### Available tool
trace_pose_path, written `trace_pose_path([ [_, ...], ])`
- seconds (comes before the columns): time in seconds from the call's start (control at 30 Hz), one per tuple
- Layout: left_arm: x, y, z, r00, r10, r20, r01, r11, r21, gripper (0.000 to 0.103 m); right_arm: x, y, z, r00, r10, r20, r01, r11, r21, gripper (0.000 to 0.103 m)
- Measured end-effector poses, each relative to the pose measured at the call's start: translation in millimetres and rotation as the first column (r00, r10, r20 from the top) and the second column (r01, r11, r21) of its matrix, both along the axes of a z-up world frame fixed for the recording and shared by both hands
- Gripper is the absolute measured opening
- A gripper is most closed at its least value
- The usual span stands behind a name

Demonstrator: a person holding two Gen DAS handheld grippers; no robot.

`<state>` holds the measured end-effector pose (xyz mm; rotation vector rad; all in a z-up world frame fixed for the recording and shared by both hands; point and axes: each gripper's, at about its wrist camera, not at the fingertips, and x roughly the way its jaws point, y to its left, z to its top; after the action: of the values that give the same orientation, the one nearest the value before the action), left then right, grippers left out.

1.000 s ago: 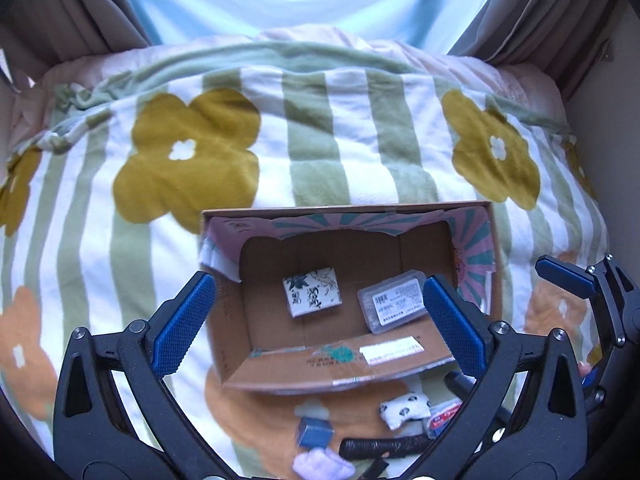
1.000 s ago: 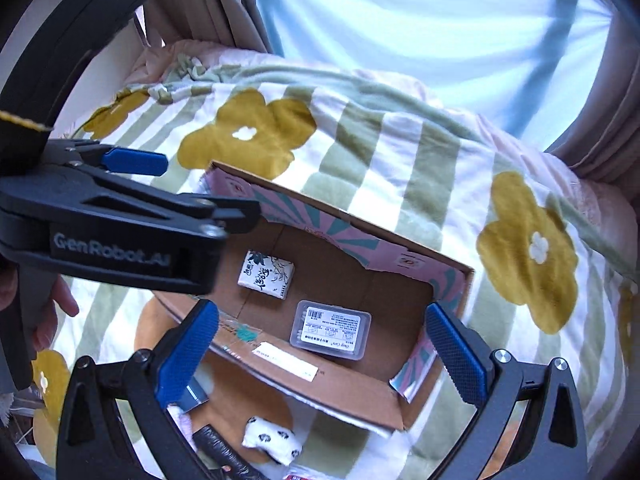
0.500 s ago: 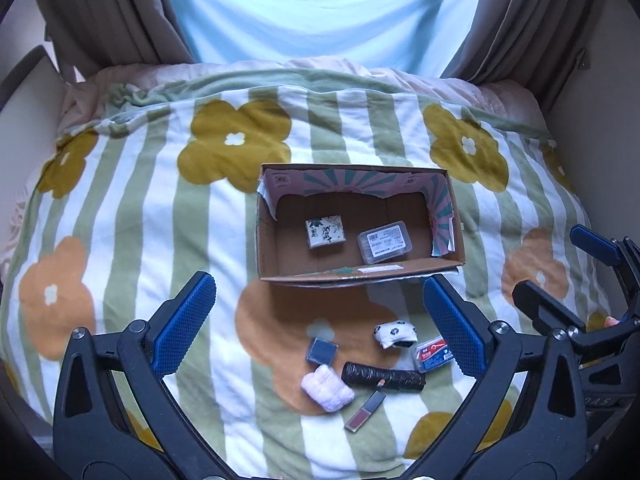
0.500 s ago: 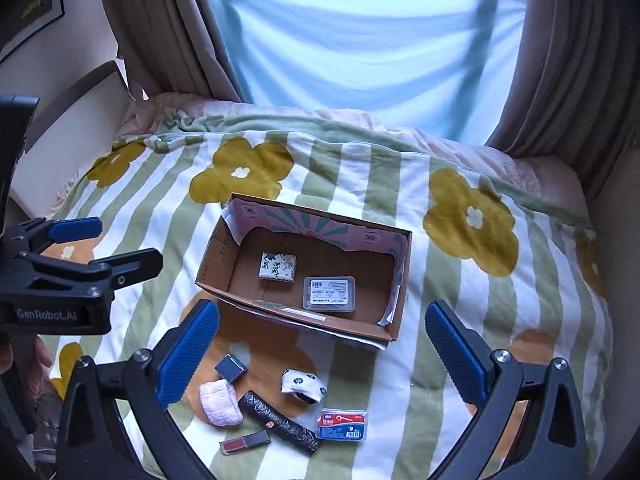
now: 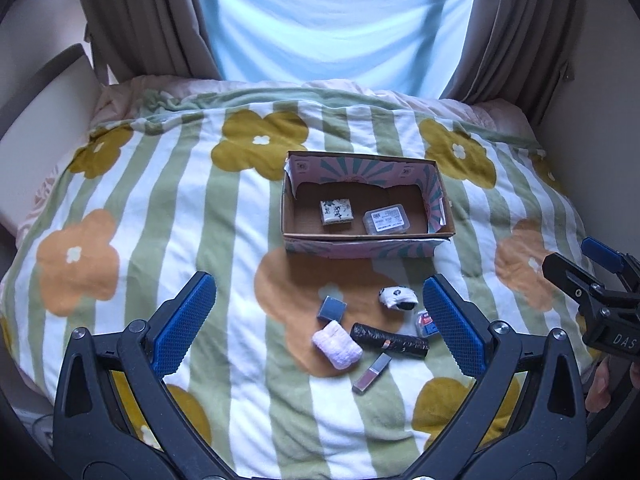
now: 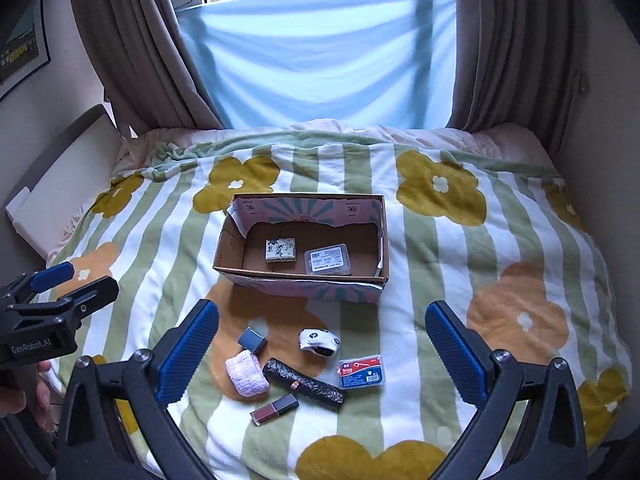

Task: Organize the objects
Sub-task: 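Grasp the pink fluffy towel roll with the left tool while the right tool grasps the dental floss box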

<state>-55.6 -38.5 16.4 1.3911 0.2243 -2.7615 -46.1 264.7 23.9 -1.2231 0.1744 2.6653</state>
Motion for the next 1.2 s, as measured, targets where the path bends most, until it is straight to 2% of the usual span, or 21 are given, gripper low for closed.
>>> trace_pose_path([
  [0.33,20,4,-18,0.999,-0.019,0.04,0.019,1.0,0.017,0.103,21,-6,-6,1.0,0.007,0.015,-0.007,1.0,0.018,0.103],
  [0.53,18,12,-29,0.995,-0.09,0.045,0.09,0.996,0.002,0.103,25,-5,-15,1.0,0.008,0.03,-0.008,1.0,0.024,0.103],
  [0.67,14,19,-46,0.986,-0.158,0.06,0.158,0.987,-0.003,0.103,24,-1,-33,0.999,-0.005,0.049,0.003,1.0,0.023,0.103],
  [0.83,8,29,-84,0.959,-0.265,0.1,0.268,0.963,-0.017,0.103,19,5,-72,0.996,-0.012,0.088,0.01,1.0,0.019,0.103],
  [1.03,-5,40,-152,0.903,-0.401,0.156,0.41,0.912,-0.024,0.103,10,14,-134,0.99,-0.012,0.137,0.01,1.0,0.015,0.103],
  [1.2,-18,50,-209,0.857,-0.481,0.184,0.492,0.871,-0.013,0.103,1,24,-188,0.984,-0.016,0.175,0.013,1.0,0.02,0.103],
])
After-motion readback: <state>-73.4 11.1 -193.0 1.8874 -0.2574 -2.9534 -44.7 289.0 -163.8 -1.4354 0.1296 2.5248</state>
